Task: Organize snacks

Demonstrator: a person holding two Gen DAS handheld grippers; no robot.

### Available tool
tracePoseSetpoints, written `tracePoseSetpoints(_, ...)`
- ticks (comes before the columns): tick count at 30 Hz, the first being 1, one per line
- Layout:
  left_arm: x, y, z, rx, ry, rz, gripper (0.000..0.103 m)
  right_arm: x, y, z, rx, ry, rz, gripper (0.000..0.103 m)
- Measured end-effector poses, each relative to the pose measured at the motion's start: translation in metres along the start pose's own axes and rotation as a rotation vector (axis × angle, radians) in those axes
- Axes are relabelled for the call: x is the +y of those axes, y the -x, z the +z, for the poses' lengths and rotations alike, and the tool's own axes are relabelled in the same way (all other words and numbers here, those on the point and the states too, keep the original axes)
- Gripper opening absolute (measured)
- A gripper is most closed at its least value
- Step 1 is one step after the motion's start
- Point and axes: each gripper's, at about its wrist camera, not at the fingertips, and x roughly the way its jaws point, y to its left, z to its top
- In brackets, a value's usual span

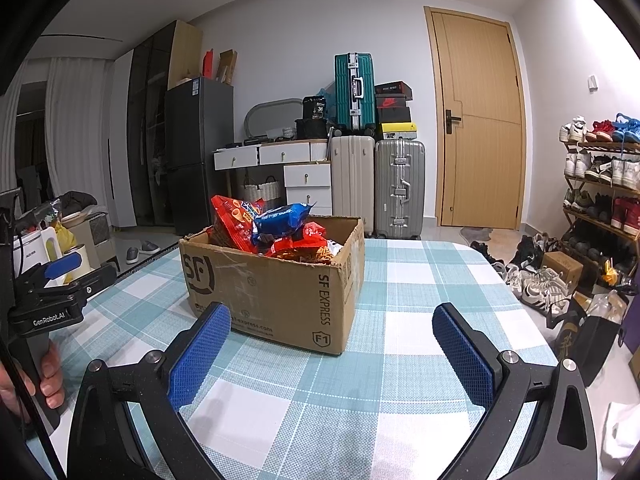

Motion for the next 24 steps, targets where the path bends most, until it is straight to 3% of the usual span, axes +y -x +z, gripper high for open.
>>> tracePoseSetpoints(24,-0.0023,-0.0009,-0.0002,0.001,-0.002,-0.003,0.102,-0.0019,0.0024,-0.0022,0.004,-0.004,-0.002,0.103)
